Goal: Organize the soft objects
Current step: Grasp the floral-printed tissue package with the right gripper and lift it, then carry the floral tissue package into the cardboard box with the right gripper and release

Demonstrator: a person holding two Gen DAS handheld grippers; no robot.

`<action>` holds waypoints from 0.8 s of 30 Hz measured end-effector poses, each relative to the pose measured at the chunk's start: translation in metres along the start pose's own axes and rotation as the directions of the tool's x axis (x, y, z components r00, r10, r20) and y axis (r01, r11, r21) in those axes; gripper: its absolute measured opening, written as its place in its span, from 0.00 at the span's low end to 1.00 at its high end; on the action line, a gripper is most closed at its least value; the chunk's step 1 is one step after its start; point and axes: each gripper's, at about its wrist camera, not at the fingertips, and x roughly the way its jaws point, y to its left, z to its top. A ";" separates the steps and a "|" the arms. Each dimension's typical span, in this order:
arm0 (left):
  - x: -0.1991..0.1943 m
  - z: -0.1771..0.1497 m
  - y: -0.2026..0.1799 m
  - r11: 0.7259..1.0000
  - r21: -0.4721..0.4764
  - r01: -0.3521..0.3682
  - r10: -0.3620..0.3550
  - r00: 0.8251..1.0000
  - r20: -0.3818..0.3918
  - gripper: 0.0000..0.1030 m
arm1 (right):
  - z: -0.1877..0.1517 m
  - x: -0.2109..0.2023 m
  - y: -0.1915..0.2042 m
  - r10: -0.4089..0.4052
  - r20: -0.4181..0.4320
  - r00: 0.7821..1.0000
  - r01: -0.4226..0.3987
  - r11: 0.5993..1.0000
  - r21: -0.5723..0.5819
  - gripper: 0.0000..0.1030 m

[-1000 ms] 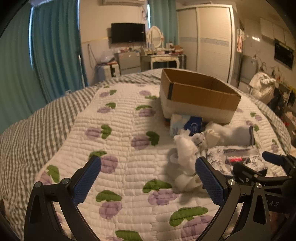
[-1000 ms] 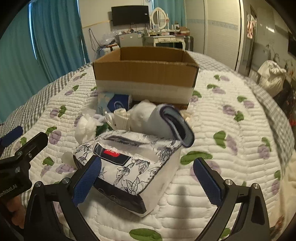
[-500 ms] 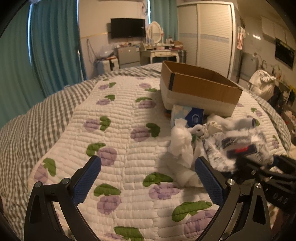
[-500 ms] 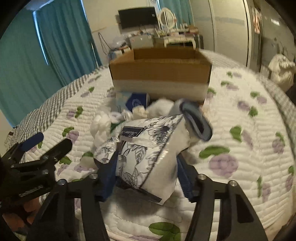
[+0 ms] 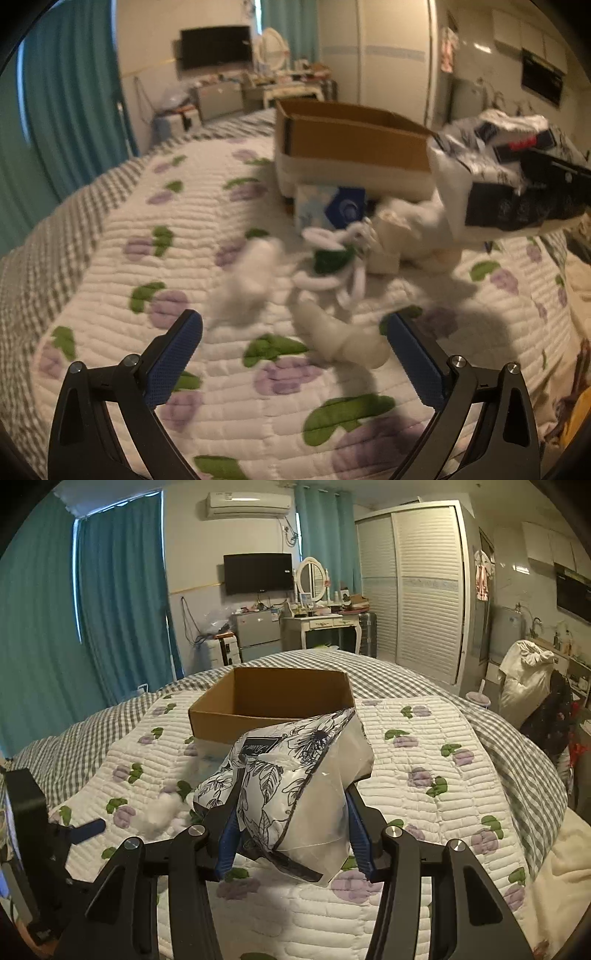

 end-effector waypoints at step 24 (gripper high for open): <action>0.017 -0.001 -0.013 0.988 0.021 0.154 -0.150 0.980 -0.132 0.30 | -0.009 0.001 0.004 0.001 -0.018 1.000 -0.001 1.000 -0.023 0.49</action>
